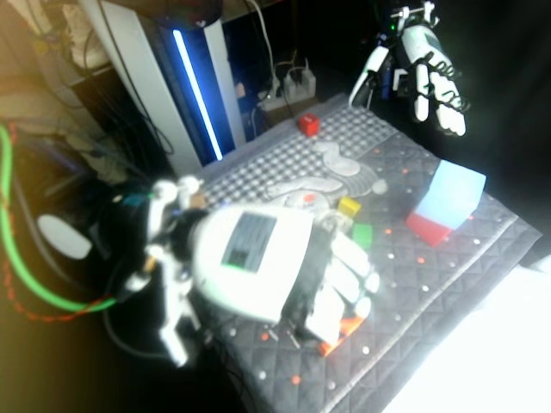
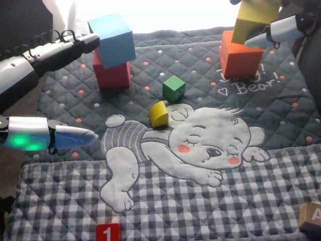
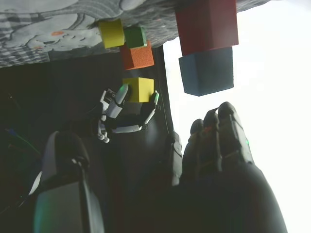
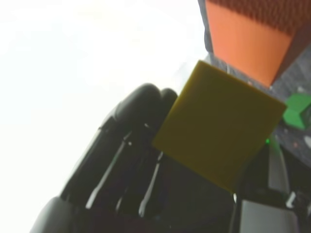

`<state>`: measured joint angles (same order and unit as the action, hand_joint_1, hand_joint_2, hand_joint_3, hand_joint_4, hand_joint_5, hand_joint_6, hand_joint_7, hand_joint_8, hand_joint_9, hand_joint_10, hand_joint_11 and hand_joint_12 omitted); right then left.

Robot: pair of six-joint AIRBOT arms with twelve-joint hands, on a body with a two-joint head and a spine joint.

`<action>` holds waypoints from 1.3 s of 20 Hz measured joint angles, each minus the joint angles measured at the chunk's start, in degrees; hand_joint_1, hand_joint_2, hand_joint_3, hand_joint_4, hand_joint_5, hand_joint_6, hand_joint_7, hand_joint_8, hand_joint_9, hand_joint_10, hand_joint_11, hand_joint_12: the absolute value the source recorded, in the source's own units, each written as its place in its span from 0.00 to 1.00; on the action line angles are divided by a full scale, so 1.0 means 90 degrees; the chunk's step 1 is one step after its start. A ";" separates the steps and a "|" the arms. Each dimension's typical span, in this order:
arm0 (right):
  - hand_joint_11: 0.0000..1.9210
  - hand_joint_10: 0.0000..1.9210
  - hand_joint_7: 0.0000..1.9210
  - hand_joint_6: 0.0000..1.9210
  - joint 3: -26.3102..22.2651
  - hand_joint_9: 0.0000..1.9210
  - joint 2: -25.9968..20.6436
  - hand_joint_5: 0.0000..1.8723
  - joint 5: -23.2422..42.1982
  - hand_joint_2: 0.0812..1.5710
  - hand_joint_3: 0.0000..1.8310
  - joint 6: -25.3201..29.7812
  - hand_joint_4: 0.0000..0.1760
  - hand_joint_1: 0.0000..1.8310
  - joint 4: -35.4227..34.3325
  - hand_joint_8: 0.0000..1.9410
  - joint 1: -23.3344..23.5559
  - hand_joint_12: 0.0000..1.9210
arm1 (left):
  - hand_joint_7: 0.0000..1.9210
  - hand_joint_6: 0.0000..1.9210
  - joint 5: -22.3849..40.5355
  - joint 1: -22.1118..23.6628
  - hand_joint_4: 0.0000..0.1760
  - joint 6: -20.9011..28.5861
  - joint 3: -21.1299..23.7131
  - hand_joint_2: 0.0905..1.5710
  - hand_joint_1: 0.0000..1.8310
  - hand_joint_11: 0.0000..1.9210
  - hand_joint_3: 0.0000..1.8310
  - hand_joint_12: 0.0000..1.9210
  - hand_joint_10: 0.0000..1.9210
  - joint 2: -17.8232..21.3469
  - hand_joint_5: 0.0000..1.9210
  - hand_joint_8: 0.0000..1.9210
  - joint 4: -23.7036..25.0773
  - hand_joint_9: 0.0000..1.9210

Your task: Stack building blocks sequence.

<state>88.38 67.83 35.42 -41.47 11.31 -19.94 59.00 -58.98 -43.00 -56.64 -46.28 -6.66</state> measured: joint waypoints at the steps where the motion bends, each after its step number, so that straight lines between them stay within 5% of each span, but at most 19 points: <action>1: 0.59 0.43 0.70 0.38 0.0053 0.64 0.0044 0.59 -0.0053 0.62 0.00 -0.0002 0.00 0.76 -0.0005 0.10 0.0015 0.58 | 0.01 0.00 0.0000 0.0000 0.91 0.0002 0.0000 0.55 0.41 0.02 0.00 0.01 0.00 0.0000 0.04 0.00 -0.0002 0.00; 3: 0.57 0.47 0.72 0.39 0.0107 0.62 0.0134 0.58 -0.0129 0.63 0.00 -0.0005 0.00 0.76 -0.0017 0.07 0.0019 0.59 | 0.02 0.00 0.0002 0.0000 0.89 0.0017 0.0000 0.55 0.42 0.01 0.00 0.01 0.00 -0.0005 0.05 0.00 0.0002 0.00; 4: 0.58 0.38 0.71 0.37 0.0112 0.66 0.0165 0.59 -0.0148 0.63 0.00 -0.0002 0.00 0.71 -0.0010 0.18 0.0019 0.62 | 0.02 0.00 0.0005 0.0000 0.98 0.0022 -0.0005 0.54 0.40 0.02 0.00 0.01 0.00 -0.0019 0.04 0.00 0.0015 0.00; 6: 0.57 0.33 0.69 0.37 0.0112 0.67 0.0192 0.59 -0.0158 0.63 0.00 0.0000 0.00 0.70 -0.0010 0.25 0.0019 0.67 | 0.02 0.00 0.0000 0.0000 0.95 0.0044 -0.0015 0.54 0.42 0.01 0.00 0.01 0.00 -0.0070 0.05 0.00 0.0017 0.00; 8: 0.54 0.37 0.67 0.35 0.0119 0.67 0.0189 0.59 -0.0160 0.63 0.00 -0.0002 0.00 0.70 -0.0017 0.31 0.0019 0.72 | 0.02 0.00 0.0005 0.0000 0.93 0.0046 -0.0015 0.54 0.41 0.01 0.00 0.02 0.00 -0.0073 0.04 0.00 0.0061 0.00; 9: 0.51 0.47 0.64 0.34 0.0131 0.61 0.0189 0.59 -0.0177 0.63 0.00 -0.0002 0.00 0.75 -0.0019 0.28 0.0019 0.65 | 0.02 0.00 0.0039 0.0000 0.93 0.0058 -0.0029 0.54 0.42 0.01 0.00 0.02 0.00 -0.0073 0.05 0.00 0.0051 0.00; 11: 0.53 0.51 0.60 0.37 0.0136 0.58 0.0185 0.57 -0.0219 0.64 0.00 -0.0002 0.00 0.76 -0.0017 0.34 0.0019 0.61 | 0.02 0.00 0.0070 0.0000 0.87 0.0063 -0.0029 0.54 0.44 0.01 0.00 0.02 0.00 -0.0073 0.05 0.00 0.0046 0.00; 15: 0.53 0.55 0.57 0.42 0.0172 0.56 0.0206 0.54 -0.0313 0.66 0.00 -0.0002 0.00 0.76 -0.0015 0.37 0.0019 0.59 | 0.01 0.00 0.0117 0.0000 0.95 0.0063 -0.0027 0.53 0.41 0.01 0.00 0.03 0.00 -0.0073 0.04 0.00 0.0041 0.00; 17: 0.49 0.55 0.57 0.38 0.0175 0.57 0.0204 0.53 -0.0325 0.66 0.00 -0.0002 0.00 0.76 -0.0017 0.41 0.0019 0.63 | 0.02 0.00 0.0192 0.0000 0.79 0.0063 -0.0027 0.54 0.42 0.00 0.00 0.07 0.00 -0.0073 0.05 0.00 0.0034 0.00; 19: 0.48 0.58 0.55 0.44 0.0172 0.55 0.0211 0.48 -0.0325 0.67 0.00 -0.0002 0.00 0.76 -0.0017 0.45 0.0019 0.65 | 0.02 0.00 0.0204 0.0000 0.80 0.0066 -0.0027 0.54 0.43 0.00 0.00 0.07 0.00 -0.0073 0.05 0.00 0.0032 0.00; 20: 0.46 0.27 0.41 0.04 0.0172 0.52 0.0219 0.39 -0.0330 0.65 0.00 -0.0002 0.00 0.67 -0.0017 0.11 0.0019 0.61 | 0.01 0.00 0.0204 0.0000 0.85 0.0063 -0.0027 0.54 0.42 0.00 0.00 0.06 0.00 -0.0073 0.05 0.00 0.0029 0.00; 23: 0.37 0.24 0.32 0.00 0.0170 0.47 0.0238 0.29 -0.0330 0.64 0.00 -0.0002 0.00 0.60 -0.0015 0.02 0.0019 0.69 | 0.02 0.00 0.0250 0.0000 0.78 0.0063 -0.0027 0.55 0.44 0.00 0.00 0.09 0.00 -0.0073 0.06 0.00 0.0027 0.00; 25: 0.34 0.21 0.28 0.00 0.0151 0.44 0.0236 0.20 -0.0347 0.64 0.00 -0.0002 0.08 0.58 -0.0017 0.00 0.0019 0.64 | 0.01 0.00 0.0282 0.0000 0.78 0.0066 -0.0027 0.54 0.43 0.00 0.00 0.09 0.00 -0.0073 0.06 0.00 0.0017 0.00; 26: 0.36 0.21 0.27 0.00 0.0143 0.45 0.0236 0.18 -0.0347 0.65 0.00 -0.0002 0.15 0.58 -0.0017 0.00 0.0019 0.64 | 0.01 0.00 0.0291 0.0000 0.91 0.0066 -0.0027 0.54 0.42 0.00 0.00 0.08 0.00 -0.0073 0.05 0.00 0.0019 0.00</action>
<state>89.67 69.95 32.29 -41.50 11.16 -19.77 61.63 -58.98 -42.41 -56.88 -46.94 -6.48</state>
